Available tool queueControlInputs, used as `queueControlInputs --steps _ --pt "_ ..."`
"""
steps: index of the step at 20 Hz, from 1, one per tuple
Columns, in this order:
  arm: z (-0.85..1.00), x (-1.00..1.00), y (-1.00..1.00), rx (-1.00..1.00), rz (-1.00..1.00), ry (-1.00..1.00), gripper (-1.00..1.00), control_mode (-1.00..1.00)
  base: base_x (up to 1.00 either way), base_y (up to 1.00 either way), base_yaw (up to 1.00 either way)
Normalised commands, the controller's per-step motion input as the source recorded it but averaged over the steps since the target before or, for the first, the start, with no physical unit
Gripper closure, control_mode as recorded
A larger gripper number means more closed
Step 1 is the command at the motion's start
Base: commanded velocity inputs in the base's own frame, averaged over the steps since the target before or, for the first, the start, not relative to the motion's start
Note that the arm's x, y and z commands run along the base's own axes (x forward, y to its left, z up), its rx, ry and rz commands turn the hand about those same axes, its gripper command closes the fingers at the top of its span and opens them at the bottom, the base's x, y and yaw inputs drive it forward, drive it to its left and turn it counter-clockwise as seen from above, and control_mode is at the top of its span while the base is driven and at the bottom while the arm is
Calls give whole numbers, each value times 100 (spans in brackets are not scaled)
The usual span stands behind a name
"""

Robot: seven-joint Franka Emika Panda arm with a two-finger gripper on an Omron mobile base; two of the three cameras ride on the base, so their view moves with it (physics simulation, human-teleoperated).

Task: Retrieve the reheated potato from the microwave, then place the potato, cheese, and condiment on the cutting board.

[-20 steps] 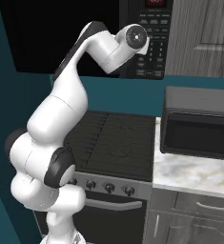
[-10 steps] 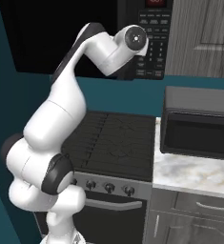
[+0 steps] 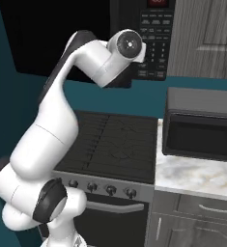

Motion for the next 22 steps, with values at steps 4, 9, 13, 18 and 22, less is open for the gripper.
queueControlInputs --steps 4,9,13,18,22 --pt "0 -75 7 0 -15 0 100 -100 0 0 0" --pt "0 -69 12 0 -19 4 100 -100 0 0 0" --pt "0 -61 10 0 -17 10 100 -100 0 0 0" --pt "0 -58 12 0 -14 9 100 -100 0 0 0" --pt "0 -59 15 0 -9 3 100 -100 0 0 0"
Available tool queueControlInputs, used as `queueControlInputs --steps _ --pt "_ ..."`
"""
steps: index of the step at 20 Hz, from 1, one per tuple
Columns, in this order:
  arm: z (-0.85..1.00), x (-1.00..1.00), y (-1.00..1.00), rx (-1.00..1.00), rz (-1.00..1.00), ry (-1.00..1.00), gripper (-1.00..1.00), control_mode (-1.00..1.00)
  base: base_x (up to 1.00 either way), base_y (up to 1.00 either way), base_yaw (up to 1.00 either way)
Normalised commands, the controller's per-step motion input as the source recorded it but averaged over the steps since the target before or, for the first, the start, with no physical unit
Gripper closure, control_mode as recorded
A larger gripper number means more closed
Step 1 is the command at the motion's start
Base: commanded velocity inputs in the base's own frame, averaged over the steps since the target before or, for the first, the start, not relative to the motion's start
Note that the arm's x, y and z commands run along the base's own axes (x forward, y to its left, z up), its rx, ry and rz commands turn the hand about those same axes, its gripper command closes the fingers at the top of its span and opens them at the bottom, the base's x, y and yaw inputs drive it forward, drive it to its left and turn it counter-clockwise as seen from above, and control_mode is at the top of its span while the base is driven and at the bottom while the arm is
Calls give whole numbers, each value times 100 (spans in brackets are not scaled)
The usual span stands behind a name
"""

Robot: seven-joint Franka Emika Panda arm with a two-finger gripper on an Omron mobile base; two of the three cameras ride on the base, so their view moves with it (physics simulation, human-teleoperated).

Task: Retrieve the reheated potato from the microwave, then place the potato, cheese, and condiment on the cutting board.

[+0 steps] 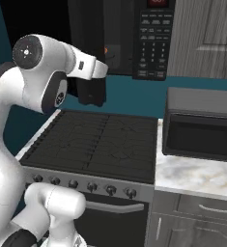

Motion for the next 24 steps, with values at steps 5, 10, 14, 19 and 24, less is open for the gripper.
queueControlInputs --steps 5,10,14,19,24 --pt "0 -61 25 4 -9 -2 100 -100 0 0 0" --pt "0 -55 36 7 -10 -8 100 -100 0 0 0" --pt "0 -44 37 5 -8 -2 100 -100 0 0 0" --pt "0 -35 36 6 -10 -1 100 -100 0 0 0" --pt "1 -30 14 13 -4 2 -100 -100 0 0 0"
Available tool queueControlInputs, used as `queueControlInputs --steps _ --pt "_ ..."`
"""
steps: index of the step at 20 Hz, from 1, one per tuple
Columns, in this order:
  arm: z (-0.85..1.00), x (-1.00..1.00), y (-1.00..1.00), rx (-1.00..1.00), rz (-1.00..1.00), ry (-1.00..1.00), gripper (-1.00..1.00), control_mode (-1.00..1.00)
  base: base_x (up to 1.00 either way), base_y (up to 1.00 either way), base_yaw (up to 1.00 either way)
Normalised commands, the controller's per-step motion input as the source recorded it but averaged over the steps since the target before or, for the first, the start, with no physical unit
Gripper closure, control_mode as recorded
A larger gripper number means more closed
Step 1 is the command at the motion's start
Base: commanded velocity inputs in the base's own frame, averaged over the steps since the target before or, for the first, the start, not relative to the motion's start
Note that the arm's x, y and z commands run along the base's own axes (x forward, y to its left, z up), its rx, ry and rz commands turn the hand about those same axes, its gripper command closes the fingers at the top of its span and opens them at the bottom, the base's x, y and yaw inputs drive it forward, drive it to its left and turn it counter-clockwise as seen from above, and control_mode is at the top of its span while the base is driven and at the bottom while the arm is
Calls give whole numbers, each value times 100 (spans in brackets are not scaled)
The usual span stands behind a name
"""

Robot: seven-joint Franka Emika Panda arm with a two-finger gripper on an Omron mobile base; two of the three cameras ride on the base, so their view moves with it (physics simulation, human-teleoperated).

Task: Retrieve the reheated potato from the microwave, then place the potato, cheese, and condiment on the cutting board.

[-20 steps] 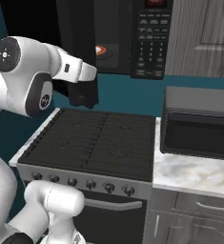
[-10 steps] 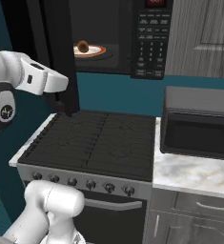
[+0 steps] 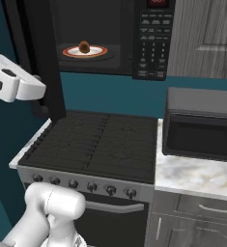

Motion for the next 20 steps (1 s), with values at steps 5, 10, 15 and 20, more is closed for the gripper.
queueControlInputs --steps 5,10,15,20 --pt "0 -57 -4 21 0 -1 -100 -100 0 0 0" --pt "0 -51 -15 31 0 -1 -100 -100 0 0 0" --pt "0 -44 -17 33 7 -9 -100 -100 0 0 0" --pt "0 -30 -39 37 22 -22 -100 -100 0 0 0"
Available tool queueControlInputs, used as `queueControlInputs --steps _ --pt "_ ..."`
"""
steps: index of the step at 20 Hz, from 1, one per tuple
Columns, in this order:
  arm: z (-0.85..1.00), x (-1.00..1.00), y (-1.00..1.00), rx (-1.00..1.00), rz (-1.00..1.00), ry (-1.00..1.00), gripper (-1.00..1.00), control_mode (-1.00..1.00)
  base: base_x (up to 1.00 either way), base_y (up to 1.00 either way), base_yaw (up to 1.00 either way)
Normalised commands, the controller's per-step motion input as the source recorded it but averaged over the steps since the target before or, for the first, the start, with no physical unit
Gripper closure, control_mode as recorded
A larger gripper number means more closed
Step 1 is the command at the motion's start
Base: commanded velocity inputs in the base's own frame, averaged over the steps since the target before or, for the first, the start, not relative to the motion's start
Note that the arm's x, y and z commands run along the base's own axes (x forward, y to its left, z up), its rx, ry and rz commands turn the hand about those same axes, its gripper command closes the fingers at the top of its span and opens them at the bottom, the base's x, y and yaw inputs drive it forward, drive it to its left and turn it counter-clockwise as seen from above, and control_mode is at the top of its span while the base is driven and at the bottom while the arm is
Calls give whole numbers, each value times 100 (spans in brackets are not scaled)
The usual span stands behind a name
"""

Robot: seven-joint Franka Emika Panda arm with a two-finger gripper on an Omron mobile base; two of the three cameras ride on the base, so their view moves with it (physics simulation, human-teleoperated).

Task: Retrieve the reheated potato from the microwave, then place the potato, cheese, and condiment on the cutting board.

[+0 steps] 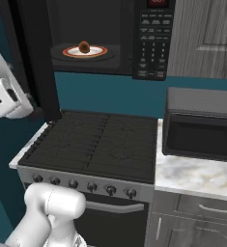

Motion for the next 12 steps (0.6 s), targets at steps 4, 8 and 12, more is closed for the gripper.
queueControlInputs --steps 4,8,12 --pt "-2 -27 -54 32 29 -35 -100 -100 0 0 0" --pt "1 -48 -41 31 21 -28 -100 -100 0 0 0" --pt "12 -38 -33 27 16 -15 -100 -100 0 0 0"
